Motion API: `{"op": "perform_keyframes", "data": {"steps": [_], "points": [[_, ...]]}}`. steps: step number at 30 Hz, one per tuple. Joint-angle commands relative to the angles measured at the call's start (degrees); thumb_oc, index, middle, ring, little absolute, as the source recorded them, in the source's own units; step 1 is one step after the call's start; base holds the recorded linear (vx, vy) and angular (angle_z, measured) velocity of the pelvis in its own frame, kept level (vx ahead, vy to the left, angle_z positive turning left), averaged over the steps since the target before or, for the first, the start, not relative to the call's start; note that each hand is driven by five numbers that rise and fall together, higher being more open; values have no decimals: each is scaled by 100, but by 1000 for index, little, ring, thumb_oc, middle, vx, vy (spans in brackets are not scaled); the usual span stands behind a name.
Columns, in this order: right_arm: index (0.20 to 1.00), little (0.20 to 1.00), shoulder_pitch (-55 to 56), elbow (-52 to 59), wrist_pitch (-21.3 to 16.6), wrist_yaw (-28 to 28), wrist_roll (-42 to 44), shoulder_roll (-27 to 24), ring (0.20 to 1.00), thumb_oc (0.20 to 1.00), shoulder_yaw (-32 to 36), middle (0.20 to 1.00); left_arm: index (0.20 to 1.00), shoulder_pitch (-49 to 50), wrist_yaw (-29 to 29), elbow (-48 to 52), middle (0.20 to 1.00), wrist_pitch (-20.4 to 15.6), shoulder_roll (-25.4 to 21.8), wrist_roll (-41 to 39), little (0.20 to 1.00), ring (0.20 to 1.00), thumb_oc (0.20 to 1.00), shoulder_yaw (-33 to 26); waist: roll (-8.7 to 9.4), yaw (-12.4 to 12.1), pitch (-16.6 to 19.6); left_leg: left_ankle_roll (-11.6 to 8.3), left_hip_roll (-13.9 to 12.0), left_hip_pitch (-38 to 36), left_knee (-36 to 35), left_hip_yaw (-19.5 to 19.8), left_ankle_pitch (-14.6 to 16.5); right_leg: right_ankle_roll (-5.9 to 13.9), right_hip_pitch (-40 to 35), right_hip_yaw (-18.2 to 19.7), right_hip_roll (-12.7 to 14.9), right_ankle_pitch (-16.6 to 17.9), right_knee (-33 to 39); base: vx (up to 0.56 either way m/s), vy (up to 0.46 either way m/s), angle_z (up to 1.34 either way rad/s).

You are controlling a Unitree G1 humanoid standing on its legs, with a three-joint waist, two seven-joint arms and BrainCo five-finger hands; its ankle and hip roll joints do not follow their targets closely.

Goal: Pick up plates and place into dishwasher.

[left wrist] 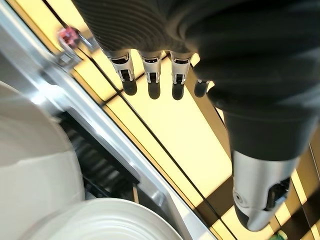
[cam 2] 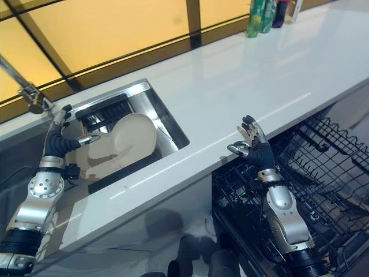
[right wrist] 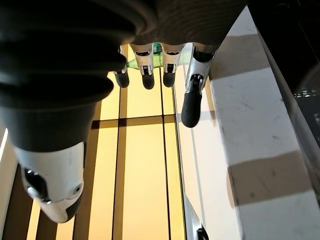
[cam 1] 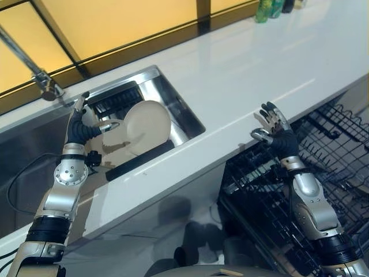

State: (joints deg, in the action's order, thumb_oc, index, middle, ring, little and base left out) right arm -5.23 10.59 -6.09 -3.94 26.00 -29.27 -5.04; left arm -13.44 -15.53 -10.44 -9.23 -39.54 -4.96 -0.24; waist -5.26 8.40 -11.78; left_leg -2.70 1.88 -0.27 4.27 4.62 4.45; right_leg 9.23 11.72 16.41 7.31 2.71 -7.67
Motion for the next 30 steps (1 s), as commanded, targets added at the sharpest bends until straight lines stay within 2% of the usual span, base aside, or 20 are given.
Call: {"op": "perform_keyframes", "data": {"steps": [1, 9, 13, 17, 25, 28, 30], "points": [[1000, 1000, -4, -87, 60, -24, 61, -249, 1000, 1000, -20, 1000, 1000, -555, -364, 49, 1000, -108, -305, 363, 1000, 1000, 1000, -180, -106, 73, -132, 105, 206, 450, 39, -159, -487, -348, -226, -247, -207, -227, -170, 18, 190, -13], [1000, 1000, 5, -42, 86, -53, -66, -349, 1000, 1000, -62, 1000, 1000, -935, -1009, -232, 1000, 145, -645, 926, 1000, 1000, 1000, -190, -326, 244, -314, 166, 382, 590, 202, -445, -332, -206, -10, -35, 8, -108, -157, 38, 136, -18], [1000, 1000, -12, 33, 148, -55, -65, -457, 1000, 1000, -83, 1000, 1000, -1194, -1059, -623, 1000, 348, -821, 960, 1000, 1000, 1000, 16, -400, 321, -385, 162, 411, 676, 297, -529, -301, -188, 100, 15, 30, -108, -220, 38, 97, -9], [1000, 1000, -58, 38, 198, -30, -100, -545, 1000, 1000, -20, 1000, 1000, -1348, -741, -964, 1000, 638, -833, 1140, 1000, 1000, 1000, 320, -438, 373, -495, 151, 440, 779, 385, -555, -291, -188, 219, 40, 30, -87, -278, 26, 82, -7], [1000, 1000, -178, 11, 234, -55, -117, -601, 1000, 1000, 60, 1000, 1000, -1573, -171, -1538, 1000, 833, -830, 1105, 1000, 1000, 1000, 735, -353, 375, -688, 155, 453, 946, 483, -557, -278, -180, 346, 45, 49, -8, -263, 18, 46, -4], [1000, 1000, -239, 35, 254, -28, -177, -573, 1000, 1000, 47, 1000, 1000, -1659, 324, -1787, 1000, 840, -829, 900, 1000, 1000, 1000, 856, -313, 385, -773, 161, 455, 1042, 531, -580, -272, -172, 435, 76, 43, 42, -254, -10, 48, -8], [1000, 1000, -257, 43, 265, -34, -196, -553, 1000, 1000, 32, 1000, 1000, -1695, 729, -1857, 1000, 1019, -821, 794, 1000, 1000, 1000, 950, -290, 382, -811, 168, 459, 1074, 554, -587, -268, -161, 440, 88, 47, 65, -234, 1, 15, -3]]}}
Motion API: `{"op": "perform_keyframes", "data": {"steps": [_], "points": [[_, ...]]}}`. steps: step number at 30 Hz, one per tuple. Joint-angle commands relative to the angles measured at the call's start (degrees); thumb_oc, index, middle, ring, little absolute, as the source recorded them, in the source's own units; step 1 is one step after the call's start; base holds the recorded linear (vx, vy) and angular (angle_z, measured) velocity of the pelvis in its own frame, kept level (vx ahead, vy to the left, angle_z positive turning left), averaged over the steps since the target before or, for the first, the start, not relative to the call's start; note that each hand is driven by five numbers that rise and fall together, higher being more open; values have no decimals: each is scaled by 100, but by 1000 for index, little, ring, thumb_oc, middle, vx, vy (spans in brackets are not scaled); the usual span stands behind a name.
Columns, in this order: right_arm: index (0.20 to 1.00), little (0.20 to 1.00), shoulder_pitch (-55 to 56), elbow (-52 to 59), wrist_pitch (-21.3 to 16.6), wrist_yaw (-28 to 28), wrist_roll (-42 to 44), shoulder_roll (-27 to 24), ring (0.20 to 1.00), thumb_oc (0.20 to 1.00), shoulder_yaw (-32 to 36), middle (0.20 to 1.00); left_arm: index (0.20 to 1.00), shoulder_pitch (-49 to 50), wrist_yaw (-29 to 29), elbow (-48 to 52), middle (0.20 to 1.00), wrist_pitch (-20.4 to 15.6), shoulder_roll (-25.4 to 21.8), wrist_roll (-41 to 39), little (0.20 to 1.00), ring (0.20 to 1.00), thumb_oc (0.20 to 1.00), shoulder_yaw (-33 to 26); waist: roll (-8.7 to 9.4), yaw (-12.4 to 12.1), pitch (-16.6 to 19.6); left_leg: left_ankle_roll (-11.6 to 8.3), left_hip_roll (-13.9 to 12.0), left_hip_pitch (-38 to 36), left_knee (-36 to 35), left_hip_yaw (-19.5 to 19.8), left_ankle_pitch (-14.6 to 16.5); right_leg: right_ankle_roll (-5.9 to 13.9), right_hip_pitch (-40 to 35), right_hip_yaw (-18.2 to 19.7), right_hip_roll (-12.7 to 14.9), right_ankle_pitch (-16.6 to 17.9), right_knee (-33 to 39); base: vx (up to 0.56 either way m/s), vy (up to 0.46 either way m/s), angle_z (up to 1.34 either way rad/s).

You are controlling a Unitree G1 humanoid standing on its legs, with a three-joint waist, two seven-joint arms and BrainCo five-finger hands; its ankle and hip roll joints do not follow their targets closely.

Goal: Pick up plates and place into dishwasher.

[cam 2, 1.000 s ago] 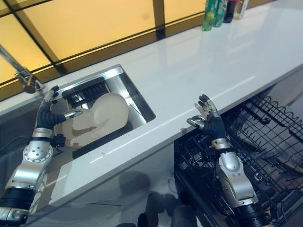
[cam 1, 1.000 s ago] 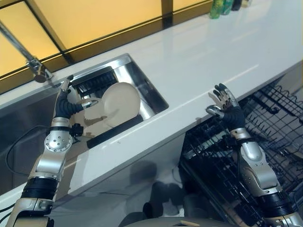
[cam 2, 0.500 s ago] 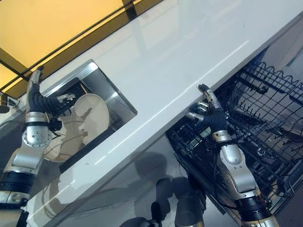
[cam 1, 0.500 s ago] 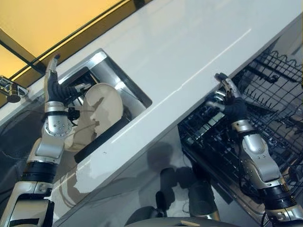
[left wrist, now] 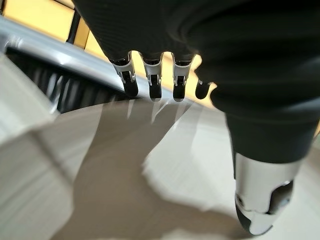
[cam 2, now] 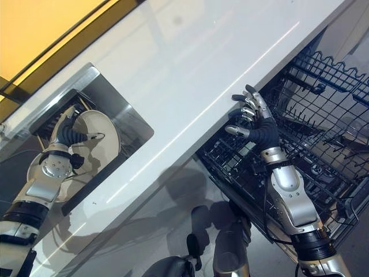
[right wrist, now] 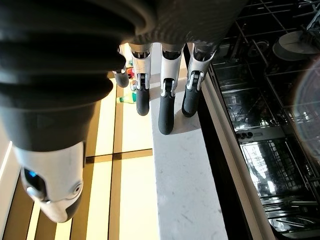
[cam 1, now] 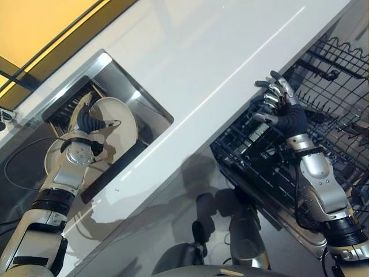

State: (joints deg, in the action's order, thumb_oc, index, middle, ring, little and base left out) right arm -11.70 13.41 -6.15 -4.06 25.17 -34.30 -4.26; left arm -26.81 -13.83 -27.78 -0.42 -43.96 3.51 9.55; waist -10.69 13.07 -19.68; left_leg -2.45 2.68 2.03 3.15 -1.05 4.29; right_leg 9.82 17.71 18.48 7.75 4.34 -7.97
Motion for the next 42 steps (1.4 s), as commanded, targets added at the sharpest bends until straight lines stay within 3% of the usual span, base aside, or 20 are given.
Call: {"op": "perform_keyframes", "data": {"steps": [1, 3, 7, 15, 21, 22, 23, 24, 42], "points": [[1000, 1000, 384, -243, 280, -9, -125, -27, 1000, 1000, -44, 1000, 1000, -377, 798, -202, 1000, 175, -378, -78, 1000, 1000, 1000, 10, 267, -88, -29, 146, 380, 843, 668, -21, -251, -216, -175, -120, 6, -90, -186, 0, 0, 0], [1000, 1000, 373, -250, 280, -2, -132, -29, 1000, 1000, -46, 1000, 1000, -400, 1122, -236, 1000, 286, -410, -128, 1000, 1000, 1000, 76, 269, -102, -49, 144, 383, 827, 652, -10, -264, -213, -214, -124, 14, -78, -160, 9, 16, 1], [1000, 1000, 353, -274, 299, 26, -110, -74, 1000, 1000, -40, 1000, 1000, -500, 1229, -404, 1000, 353, -462, -207, 1000, 1000, 1000, 121, 240, -109, -41, 149, 383, 780, 589, -14, -280, -201, -271, -147, 47, -91, -116, 16, 51, 2], [1000, 1000, 291, -273, 327, -30, -108, -124, 1000, 1000, -112, 1000, 1000, -780, 694, -970, 1000, 536, -582, -75, 1000, 1000, 1000, 63, 228, -118, 26, 128, 352, 763, 452, 4, -336, -201, -274, -192, 66, -97, -66, -12, 23, 0], [1000, 1000, 261, -296, 329, 32, -56, -154, 1000, 1000, -37, 1000, 1000, -885, 1399, -993, 1000, 179, -405, -528, 1000, 1000, 1000, 164, 266, -96, 28, 114, 328, 777, 444, -21, -348, -193, -245, -179, 45, -73, -73, -23, 4, 0], [1000, 1000, 264, -310, 322, 55, -43, -158, 1000, 1000, -20, 1000, 878, -876, 1477, -955, 878, 151, -396, -579, 878, 878, 878, 175, 270, -101, 35, 116, 325, 766, 430, -21, -350, -190, -261, -182, 49, -67, -55, 0, 0, 0], [1000, 1000, 271, -308, 315, 78, -33, -155, 1000, 1000, -8, 1000, 376, -862, 1661, -884, 376, 60, -365, -785, 376, 376, 376, 225, 276, -104, 38, 120, 323, 751, 416, -21, -349, -184, -285, -187, 57, -66, -37, 0, 0, 0], [1000, 1000, 278, -302, 314, 104, -28, -158, 1000, 1000, 10, 1000, 200, -853, 1793, -842, 200, -6, -350, -947, 200, 200, 200, 236, 276, -105, 37, 121, 322, 738, 406, -26, -350, -182, -300, -188, 60, -66, -24, 0, 0, 0], [1000, 1000, 544, -246, 269, 304, 25, -76, 1000, 1000, 182, 1000, 200, -169, 1852, 214, 200, -189, -478, -1299, 200, 200, 200, -270, 259, -398, 277, 118, 254, 550, 55, 250, -477, -166, -591, -536, 199, -119, 224, -20, -22, 4]]}}
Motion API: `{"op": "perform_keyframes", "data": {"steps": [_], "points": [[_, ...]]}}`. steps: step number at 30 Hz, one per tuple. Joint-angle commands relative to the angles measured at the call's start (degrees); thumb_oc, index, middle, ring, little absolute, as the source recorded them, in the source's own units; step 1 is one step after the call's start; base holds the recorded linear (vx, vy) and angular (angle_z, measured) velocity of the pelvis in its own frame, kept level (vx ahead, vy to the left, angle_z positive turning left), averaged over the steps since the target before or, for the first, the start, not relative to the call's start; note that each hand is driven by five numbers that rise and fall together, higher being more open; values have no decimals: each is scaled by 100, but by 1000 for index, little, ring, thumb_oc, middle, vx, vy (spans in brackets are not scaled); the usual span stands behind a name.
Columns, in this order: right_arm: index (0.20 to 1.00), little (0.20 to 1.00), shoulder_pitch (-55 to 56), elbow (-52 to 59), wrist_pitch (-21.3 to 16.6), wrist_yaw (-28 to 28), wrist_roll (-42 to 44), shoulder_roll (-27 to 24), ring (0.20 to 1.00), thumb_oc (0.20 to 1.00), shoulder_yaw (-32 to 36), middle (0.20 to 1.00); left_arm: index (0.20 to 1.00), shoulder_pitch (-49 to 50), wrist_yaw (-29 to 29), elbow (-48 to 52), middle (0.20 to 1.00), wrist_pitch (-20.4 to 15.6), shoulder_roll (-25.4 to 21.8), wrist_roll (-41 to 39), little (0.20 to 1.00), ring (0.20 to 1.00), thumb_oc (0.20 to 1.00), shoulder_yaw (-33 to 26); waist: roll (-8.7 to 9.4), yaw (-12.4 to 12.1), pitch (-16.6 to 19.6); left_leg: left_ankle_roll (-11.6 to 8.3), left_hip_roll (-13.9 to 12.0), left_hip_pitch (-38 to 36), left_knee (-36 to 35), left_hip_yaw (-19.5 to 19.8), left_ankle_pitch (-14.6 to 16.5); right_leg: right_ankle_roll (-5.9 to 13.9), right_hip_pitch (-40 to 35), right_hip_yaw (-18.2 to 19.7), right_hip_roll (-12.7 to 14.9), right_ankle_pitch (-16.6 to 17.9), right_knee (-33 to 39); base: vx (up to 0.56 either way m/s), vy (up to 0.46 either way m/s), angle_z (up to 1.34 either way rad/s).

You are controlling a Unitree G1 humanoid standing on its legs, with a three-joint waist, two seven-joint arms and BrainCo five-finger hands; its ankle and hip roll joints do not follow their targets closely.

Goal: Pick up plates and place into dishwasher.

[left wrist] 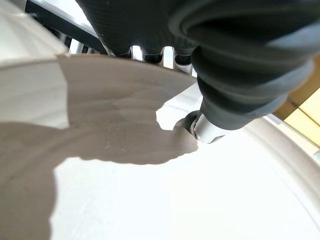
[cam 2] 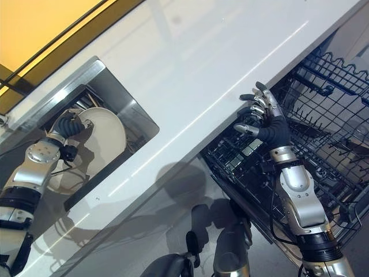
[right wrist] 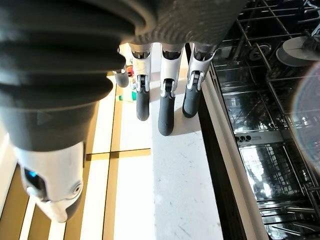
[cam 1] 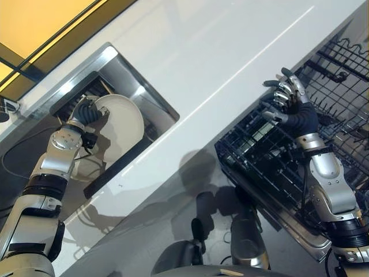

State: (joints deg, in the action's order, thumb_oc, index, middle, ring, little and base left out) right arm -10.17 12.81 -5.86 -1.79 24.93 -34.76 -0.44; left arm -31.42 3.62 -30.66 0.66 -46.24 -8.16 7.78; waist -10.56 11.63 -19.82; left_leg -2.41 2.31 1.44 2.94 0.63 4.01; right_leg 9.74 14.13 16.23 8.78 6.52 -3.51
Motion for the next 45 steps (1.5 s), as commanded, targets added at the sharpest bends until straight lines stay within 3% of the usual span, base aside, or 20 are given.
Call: {"op": "perform_keyframes", "data": {"steps": [1, 12, 16, 22, 26, 35, 39, 45], "points": [[1000, 1000, 388, -189, 243, 67, 43, -20, 1000, 1000, -210, 1000, 200, 321, 69, 540, 200, -312, -254, -118, 200, 200, 200, -130, 245, -268, 304, 110, 286, 609, 59, 94, -459, -158, -236, -331, 103, -337, -212, -54, -48, 9], [1000, 1000, 464, -199, 181, -12, 32, 112, 1000, 1000, -215, 1000, 200, 737, -821, 1008, 200, -812, -181, 142, 200, 200, 200, -697, 290, -457, 500, 93, 214, 549, -185, 243, -570, -186, -310, -544, 142, -365, -117, -39, -38, 11], [1000, 1000, 527, -237, 100, -52, 19, 193, 1000, 1000, -236, 1000, 200, 862, -1423, 1163, 200, -1081, -189, 250, 200, 200, 200, -900, 342, -514, 612, 91, 185, 478, -292, 280, -583, -184, -394, -604, 157, -360, -24, -18, -55, 1], [1000, 1000, 631, -274, -9, -58, -23, 370, 1000, 1000, -260, 1000, 200, 995, -2806, 1404, 200, -1461, -60, 547, 200, 200, 200, -1368, 465, -566, 844, 83, 134, 343, -376, 305, -563, -198, -526, -660, 160, -390, 38, 6, -57, 5], [1000, 1000, 689, -288, -126, -113, -93, 489, 1000, 1000, -303, 1000, 200, 1103, -3318, 1592, 200, -1619, 13, 748, 200, 200, 200, -1645, 552, -618, 1059, 70, 72, 212, -478, 334, -565, -216, -661, -717, 145, -401, 121, 26, -81, 10], [1000, 1000, 744, -36, -168, -248, -221, 506, 1000, 1000, -79, 1000, 200, 1491, -3482, 1968, 200, -1874, 58, 910, 200, 200, 200, -2050, 707, -750, 1519, 21, -99, -42, -603, 420, -586, -265, -950, -875, 20, -466, 162, 12, -89, 6], [1000, 1000, 861, -59, 310, -296, -411, 435, 1000, 1000, 87, 1000, 200, 1692, -3358, 2142, 200, -1914, 15, 856, 200, 200, 200, -2259, 784, -776, 1641, -1, -173, -157, -655, 419, -591, -287, -1080, -959, -56, -539, 131, -10, -82, 10], [1000, 1000, 1243, -92, 829, 625, -198, 144, 1000, 1000, 414, 1000, 200, 1984, -2964, 2388, 200, -1954, -171, 611, 200, 200, 200, -2635, 883, -708, 1760, 2, -238, -325, -678, 428, -569, -329, -1214, -991, -191, -654, 7, -21, -87, 2]]}}
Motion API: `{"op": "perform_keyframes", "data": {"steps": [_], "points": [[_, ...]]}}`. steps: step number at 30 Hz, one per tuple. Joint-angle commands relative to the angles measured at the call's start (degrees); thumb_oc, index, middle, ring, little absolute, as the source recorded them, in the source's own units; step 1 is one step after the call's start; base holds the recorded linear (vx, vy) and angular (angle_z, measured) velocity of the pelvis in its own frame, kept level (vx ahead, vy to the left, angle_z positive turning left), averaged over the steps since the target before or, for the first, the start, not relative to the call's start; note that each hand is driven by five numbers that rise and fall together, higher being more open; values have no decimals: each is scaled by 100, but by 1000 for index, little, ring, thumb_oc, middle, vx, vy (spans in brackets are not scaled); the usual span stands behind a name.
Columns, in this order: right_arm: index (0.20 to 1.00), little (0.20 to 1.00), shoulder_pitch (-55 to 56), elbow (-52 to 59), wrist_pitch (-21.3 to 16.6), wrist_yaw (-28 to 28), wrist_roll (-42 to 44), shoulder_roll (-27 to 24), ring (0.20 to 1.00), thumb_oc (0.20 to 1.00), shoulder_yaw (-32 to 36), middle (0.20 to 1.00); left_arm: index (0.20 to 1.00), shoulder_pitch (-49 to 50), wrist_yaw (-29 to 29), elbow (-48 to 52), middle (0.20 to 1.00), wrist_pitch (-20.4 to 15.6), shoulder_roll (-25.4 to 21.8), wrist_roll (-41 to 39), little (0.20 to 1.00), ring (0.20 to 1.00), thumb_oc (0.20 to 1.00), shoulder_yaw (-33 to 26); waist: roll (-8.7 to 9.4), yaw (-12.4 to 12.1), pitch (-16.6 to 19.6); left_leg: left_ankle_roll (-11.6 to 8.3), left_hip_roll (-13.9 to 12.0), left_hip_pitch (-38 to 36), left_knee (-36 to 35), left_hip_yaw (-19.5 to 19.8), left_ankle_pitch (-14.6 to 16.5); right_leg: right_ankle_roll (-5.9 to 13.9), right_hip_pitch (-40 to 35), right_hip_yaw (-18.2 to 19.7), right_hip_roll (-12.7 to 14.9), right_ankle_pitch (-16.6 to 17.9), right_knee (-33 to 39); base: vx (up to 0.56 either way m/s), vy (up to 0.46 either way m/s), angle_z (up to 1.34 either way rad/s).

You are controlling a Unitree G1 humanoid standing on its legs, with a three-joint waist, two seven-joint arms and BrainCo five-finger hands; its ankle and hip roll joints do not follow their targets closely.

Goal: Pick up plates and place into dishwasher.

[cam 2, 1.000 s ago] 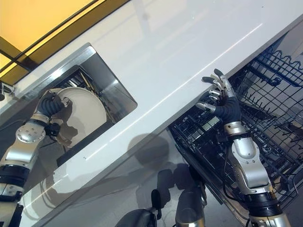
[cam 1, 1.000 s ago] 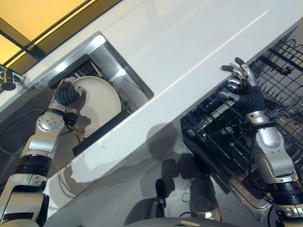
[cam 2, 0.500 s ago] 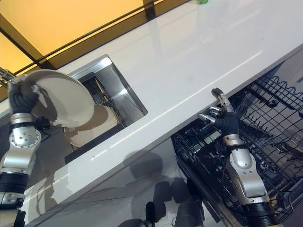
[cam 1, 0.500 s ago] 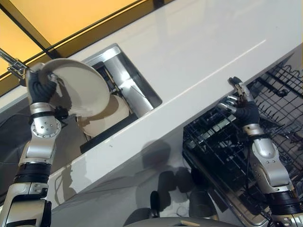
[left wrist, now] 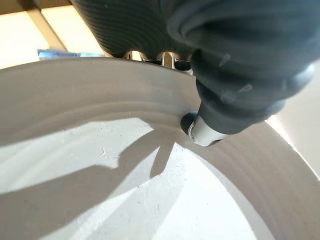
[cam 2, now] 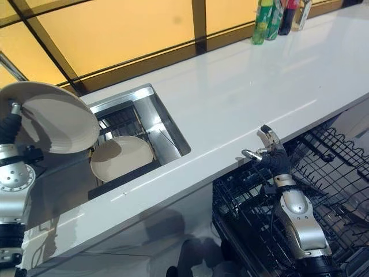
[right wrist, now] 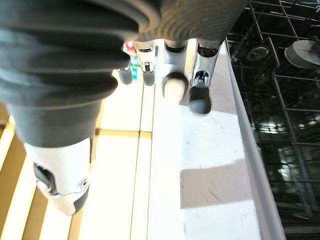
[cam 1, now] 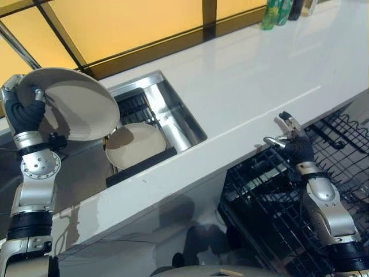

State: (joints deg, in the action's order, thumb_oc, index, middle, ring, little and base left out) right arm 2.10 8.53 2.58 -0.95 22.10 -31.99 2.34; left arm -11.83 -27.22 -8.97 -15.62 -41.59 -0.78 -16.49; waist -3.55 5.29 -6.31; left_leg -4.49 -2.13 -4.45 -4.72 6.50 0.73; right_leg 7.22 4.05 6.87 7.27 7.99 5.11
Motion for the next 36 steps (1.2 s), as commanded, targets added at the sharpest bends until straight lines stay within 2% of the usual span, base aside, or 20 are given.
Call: {"op": "perform_keyframes", "data": {"steps": [1, 6, 9, 15, 17, 22, 25, 26, 30, 33, 36], "points": [[1000, 1000, 77, 322, 4, 685, 143, -178, 1000, 1000, 180, 1000, 200, 52, 168, 228, 200, -349, -665, -169, 200, 200, 200, -238, 190, -56, 417, 212, 200, 236, 77, -160, -240, -80, -219, -51, -58, -813, -876, -23, -68, 0], [1000, 1000, 510, 335, 57, 2169, 122, -557, 1000, 1000, 475, 1000, 200, 222, 466, 377, 200, -426, -778, -371, 200, 200, 200, -421, 243, 81, 460, 229, 180, 160, 52, -210, -222, -67, -223, 22, -124, -856, -974, -51, -61, -1], [1000, 1000, 852, 348, -141, 3046, -18, -1128, 1000, 1000, 744, 1000, 200, 316, 543, 391, 200, -469, -955, -390, 200, 200, 200, -459, 291, 191, 453, 222, 149, 129, 57, -288, -219, -54, -190, 99, -173, -865, -1052, -76, -63, -5], [1000, 1000, 974, 473, -621, 3983, 364, -1834, 1000, 1000, 1028, 1000, 200, 265, 487, 315, 200, -574, -1198, -493, 200, 200, 200, -345, 353, 271, 442, 223, 125, 125, -17, -290, -277, -50, -155, 209, -278, -828, -1077, -67, -67, -12], [1000, 1000, 868, 565, -811, 4071, 736, -1947, 1000, 1000, 1055, 1000, 200, 190, 475, 280, 200, -618, -1202, -521, 200, 200, 200, -257, 359, 268, 442, 210, 116, 148, -26, -273, -293, -52, -155, 216, -295, -817, -1061, -54, -61, -14], [1000, 1000, 303, 650, -1406, 4240, 1387, -1753, 1000, 1000, 975, 1000, 200, 28, 488, 163, 200, -841, -1052, -412, 200, 200, 200, -53, 338, 202, 461, 213, 82, 192, -2, -282, -292, -72, -155, 215, -337, -815, -1035, -33, -45, -11], [1000, 1000, 40, 643, -1683, 3988, 1841, -1637, 1000, 1000, 998, 1000, 200, -23, 612, 246, 200, -867, -1016, -614, 200, 200, 200, -1, 331, 138, 492, 216, 70, 199, 11, -285, -282, -83, -191, 179, -340, -811, -996, -6, -33, -2], [1000, 1000, -120, 639, -1802, 3861, 1981, -1453, 1000, 1000, 985, 1000, 200, -69, 652, 310, 200, -884, -920, -634, 200, 200, 200, 44, 324, 100, 508, 220, 64, 198, 14, -270, -278, -93, -213, 154, -340, -814, -979, 8, -31, -2], [1000, 1000, -545, 841, -1834, 3615, 2256, -927, 1000, 1000, 719, 1000, 200, -293, 710, 582, 200, -830, -673, -783, 200, 200, 200, 232, 307, -42, 550, 246, 79, 205, 28, -169, -277, -119, -298, 52, -322, -826, -920, 8, -15, 1], [1000, 1000, -905, 1025, -1767, 3136, 2400, -522, 1000, 1000, 279, 1000, 200, -445, 563, 832, 200, -861, -412, -605, 200, 200, 200, 476, 315, -181, 584, 255, 97, 207, 35, -77, -294, -139, -384, -56, -291, -819, -858, 26, -26, 9], [1000, 1000, -1411, 1087, -1523, 2442, 2476, 107, 1000, 1000, -238, 1000, 200, -711, 452, 995, 200, -887, -52, -456, 200, 200, 200, 836, 342, -332, 621, 262, 125, 211, 45, 36, -297, -161, -477, -191, -254, -818, -789, 36, -22, 17]]}}
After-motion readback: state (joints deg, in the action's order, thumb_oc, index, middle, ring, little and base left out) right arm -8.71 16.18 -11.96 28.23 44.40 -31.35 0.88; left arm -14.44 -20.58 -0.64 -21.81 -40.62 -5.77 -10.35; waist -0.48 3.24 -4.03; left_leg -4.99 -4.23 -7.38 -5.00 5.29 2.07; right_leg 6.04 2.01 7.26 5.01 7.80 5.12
